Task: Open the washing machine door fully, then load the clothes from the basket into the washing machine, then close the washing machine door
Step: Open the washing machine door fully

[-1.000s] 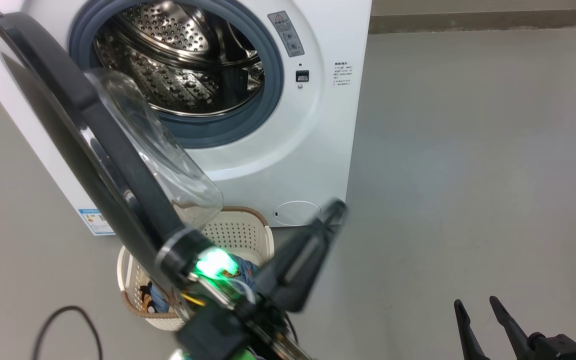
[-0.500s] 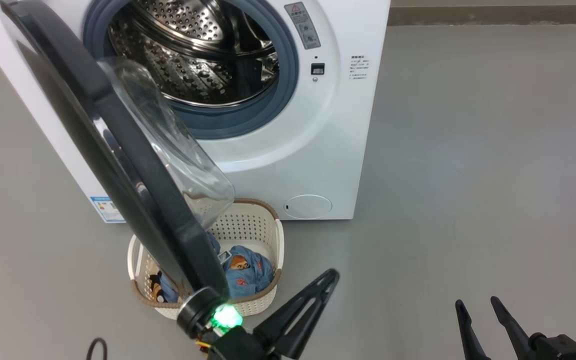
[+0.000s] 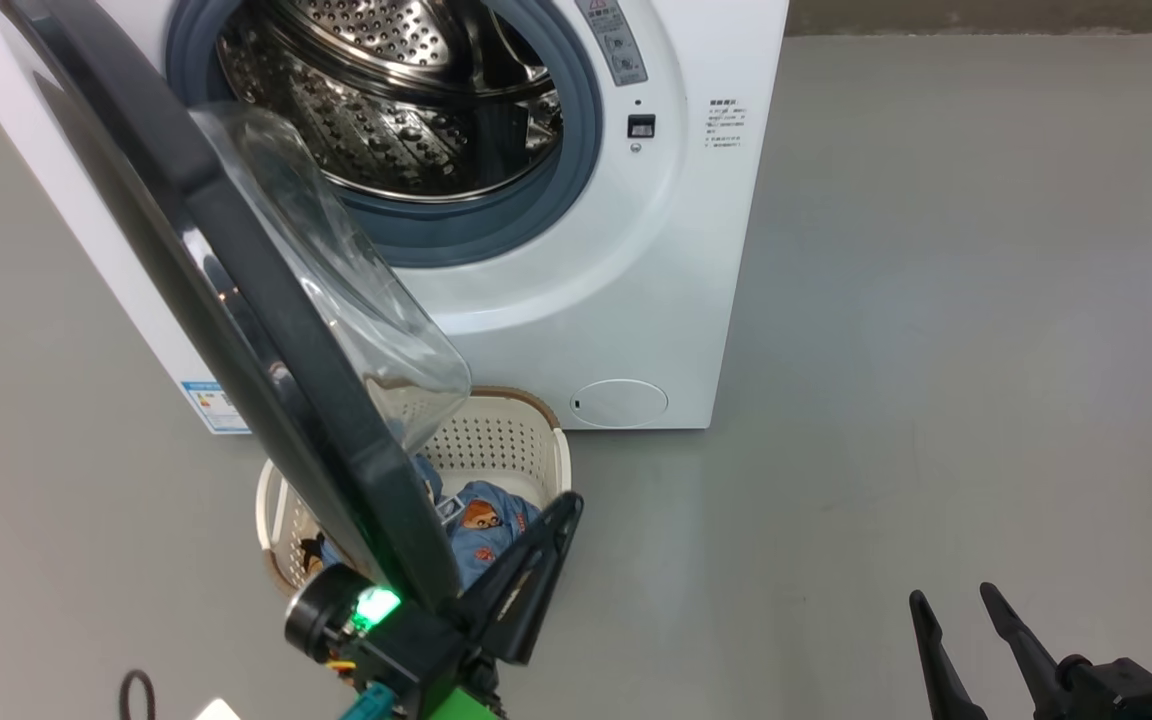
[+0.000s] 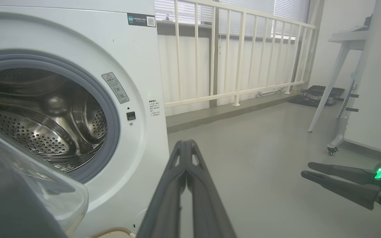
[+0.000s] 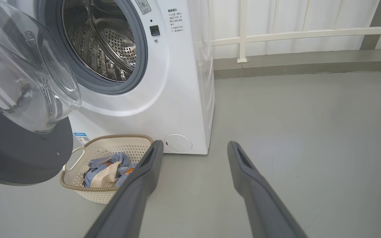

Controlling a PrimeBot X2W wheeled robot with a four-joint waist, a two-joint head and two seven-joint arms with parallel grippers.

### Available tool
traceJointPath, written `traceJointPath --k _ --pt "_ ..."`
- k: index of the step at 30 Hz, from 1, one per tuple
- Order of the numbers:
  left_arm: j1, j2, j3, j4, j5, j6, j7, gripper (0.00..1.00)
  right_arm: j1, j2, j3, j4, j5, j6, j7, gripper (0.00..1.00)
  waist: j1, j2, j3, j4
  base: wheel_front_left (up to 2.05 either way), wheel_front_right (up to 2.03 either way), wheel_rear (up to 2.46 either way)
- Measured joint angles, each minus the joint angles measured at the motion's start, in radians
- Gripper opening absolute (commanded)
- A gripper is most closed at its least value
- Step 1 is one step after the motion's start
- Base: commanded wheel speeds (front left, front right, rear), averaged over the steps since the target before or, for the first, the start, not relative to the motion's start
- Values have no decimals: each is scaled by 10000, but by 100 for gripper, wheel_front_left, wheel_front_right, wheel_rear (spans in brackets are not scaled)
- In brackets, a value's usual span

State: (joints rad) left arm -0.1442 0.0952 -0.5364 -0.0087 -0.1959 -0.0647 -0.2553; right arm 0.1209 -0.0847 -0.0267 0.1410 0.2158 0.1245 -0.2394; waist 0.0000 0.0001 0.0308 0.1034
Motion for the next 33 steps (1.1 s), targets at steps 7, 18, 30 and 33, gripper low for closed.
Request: traceJointPath --k 7,18,30,33 --pt "-236 -77 359 56 -42 6 0 0 -1 -46 13 12 67 0 0 100 0 0 132 -51 0 0 0" --pt "-319 -190 627 362 -77 73 0 0 -229 -46 -23 42 159 0 0 100 0 0 541 9 0 0 0" --pt "-388 -286 832 859 -79 113 -2 0 -454 -48 0 151 174 0 0 100 0 0 762 483 0 0 0" --pt "-388 -301 848 1080 -105 174 0 0 -458 -46 17 182 247 0 -2 100 0 0 786 516 0 0 0"
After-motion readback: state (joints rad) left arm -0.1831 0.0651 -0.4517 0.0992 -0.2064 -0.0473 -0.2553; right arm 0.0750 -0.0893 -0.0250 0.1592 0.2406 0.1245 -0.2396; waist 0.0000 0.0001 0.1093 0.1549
